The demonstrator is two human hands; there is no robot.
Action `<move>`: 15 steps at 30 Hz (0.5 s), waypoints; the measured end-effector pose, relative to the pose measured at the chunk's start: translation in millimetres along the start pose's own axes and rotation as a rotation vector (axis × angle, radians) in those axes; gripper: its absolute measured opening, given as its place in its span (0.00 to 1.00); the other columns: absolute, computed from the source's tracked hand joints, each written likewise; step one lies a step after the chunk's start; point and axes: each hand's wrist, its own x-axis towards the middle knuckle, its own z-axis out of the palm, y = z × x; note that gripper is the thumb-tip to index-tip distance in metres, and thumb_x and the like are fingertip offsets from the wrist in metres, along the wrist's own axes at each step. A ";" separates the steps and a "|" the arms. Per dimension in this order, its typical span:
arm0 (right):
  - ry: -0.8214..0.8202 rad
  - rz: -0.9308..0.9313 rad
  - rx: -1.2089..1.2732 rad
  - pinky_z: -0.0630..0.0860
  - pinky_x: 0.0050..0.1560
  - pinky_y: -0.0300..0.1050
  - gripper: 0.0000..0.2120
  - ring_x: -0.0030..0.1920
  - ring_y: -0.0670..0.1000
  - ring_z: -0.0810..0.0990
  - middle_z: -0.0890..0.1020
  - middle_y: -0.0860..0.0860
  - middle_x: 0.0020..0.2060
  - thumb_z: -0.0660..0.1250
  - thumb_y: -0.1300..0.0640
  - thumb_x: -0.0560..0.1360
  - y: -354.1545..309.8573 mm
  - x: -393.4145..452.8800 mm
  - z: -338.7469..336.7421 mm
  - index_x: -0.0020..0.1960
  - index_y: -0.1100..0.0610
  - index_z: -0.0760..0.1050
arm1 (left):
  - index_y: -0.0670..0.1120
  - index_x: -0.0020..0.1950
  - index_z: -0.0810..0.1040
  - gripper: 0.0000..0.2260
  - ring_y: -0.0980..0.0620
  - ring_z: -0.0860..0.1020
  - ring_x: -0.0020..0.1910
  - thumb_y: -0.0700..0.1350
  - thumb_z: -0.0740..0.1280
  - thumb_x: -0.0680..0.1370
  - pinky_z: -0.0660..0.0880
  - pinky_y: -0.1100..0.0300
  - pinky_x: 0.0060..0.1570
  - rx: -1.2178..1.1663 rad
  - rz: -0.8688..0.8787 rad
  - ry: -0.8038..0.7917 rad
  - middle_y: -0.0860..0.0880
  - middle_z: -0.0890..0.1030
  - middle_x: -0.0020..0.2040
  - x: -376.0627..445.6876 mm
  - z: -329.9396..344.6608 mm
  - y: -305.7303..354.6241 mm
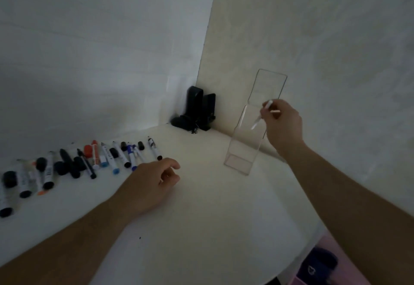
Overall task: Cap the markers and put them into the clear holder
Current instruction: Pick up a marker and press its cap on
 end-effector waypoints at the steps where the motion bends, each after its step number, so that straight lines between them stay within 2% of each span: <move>1: -0.030 -0.001 -0.076 0.78 0.45 0.41 0.03 0.40 0.46 0.81 0.84 0.45 0.42 0.69 0.54 0.78 11.8 -2.5 2.8 0.51 0.47 0.79 | 0.63 0.60 0.74 0.09 0.65 0.78 0.46 0.55 0.66 0.80 0.75 0.66 0.49 0.013 -0.001 -0.010 0.62 0.81 0.49 -0.2 0.1 0.7; 3: -0.109 -0.017 -0.230 0.73 0.41 0.35 0.09 0.40 0.49 0.82 0.83 0.45 0.45 0.68 0.54 0.78 31.5 -7.6 11.4 0.58 0.46 0.77 | 0.63 0.60 0.75 0.09 0.65 0.78 0.46 0.55 0.65 0.80 0.75 0.66 0.49 0.037 0.006 -0.017 0.62 0.80 0.49 -0.3 0.5 1.7; 5: -0.206 -0.018 -0.346 0.76 0.41 0.41 0.17 0.40 0.53 0.82 0.82 0.46 0.45 0.65 0.54 0.80 41.8 -11.6 18.7 0.66 0.43 0.68 | 0.62 0.60 0.75 0.09 0.66 0.78 0.46 0.54 0.65 0.80 0.76 0.66 0.50 0.048 0.012 -0.023 0.62 0.80 0.49 -0.4 0.7 1.8; 6: -0.250 -0.023 -0.404 0.79 0.42 0.47 0.17 0.40 0.55 0.82 0.84 0.49 0.44 0.63 0.53 0.81 44.5 -12.6 21.4 0.67 0.42 0.65 | 0.62 0.60 0.75 0.09 0.66 0.77 0.47 0.54 0.65 0.80 0.75 0.67 0.50 0.052 0.014 -0.023 0.62 0.80 0.50 -0.6 1.0 1.5; 8: -0.299 -0.031 -0.491 0.81 0.45 0.53 0.13 0.43 0.58 0.83 0.85 0.52 0.43 0.58 0.52 0.82 49.9 -13.1 25.5 0.65 0.42 0.66 | 0.62 0.60 0.76 0.09 0.66 0.77 0.47 0.52 0.65 0.81 0.74 0.69 0.49 0.057 0.014 -0.017 0.62 0.80 0.50 -0.2 1.8 -0.7; 10: -0.323 -0.037 -0.490 0.80 0.50 0.52 0.12 0.47 0.57 0.83 0.86 0.50 0.45 0.55 0.52 0.82 53.1 -14.8 26.5 0.62 0.45 0.74 | 0.62 0.60 0.76 0.09 0.66 0.78 0.47 0.51 0.65 0.81 0.72 0.71 0.47 0.061 0.013 -0.014 0.63 0.80 0.50 1.1 3.2 -3.8; 13: -0.270 -0.034 -0.447 0.78 0.56 0.50 0.18 0.53 0.55 0.82 0.85 0.51 0.53 0.55 0.59 0.82 53.6 -17.6 25.8 0.66 0.50 0.77 | 0.62 0.60 0.76 0.09 0.66 0.78 0.46 0.49 0.64 0.81 0.73 0.71 0.47 0.075 0.010 -0.020 0.62 0.80 0.51 3.7 5.5 -6.8; 15: -0.092 -0.090 -0.400 0.77 0.52 0.48 0.20 0.52 0.54 0.81 0.81 0.51 0.56 0.56 0.63 0.80 48.0 -23.4 28.0 0.67 0.51 0.76 | 0.61 0.60 0.75 0.11 0.65 0.78 0.46 0.47 0.65 0.80 0.76 0.68 0.48 0.072 0.015 -0.010 0.62 0.81 0.49 4.7 5.9 -7.5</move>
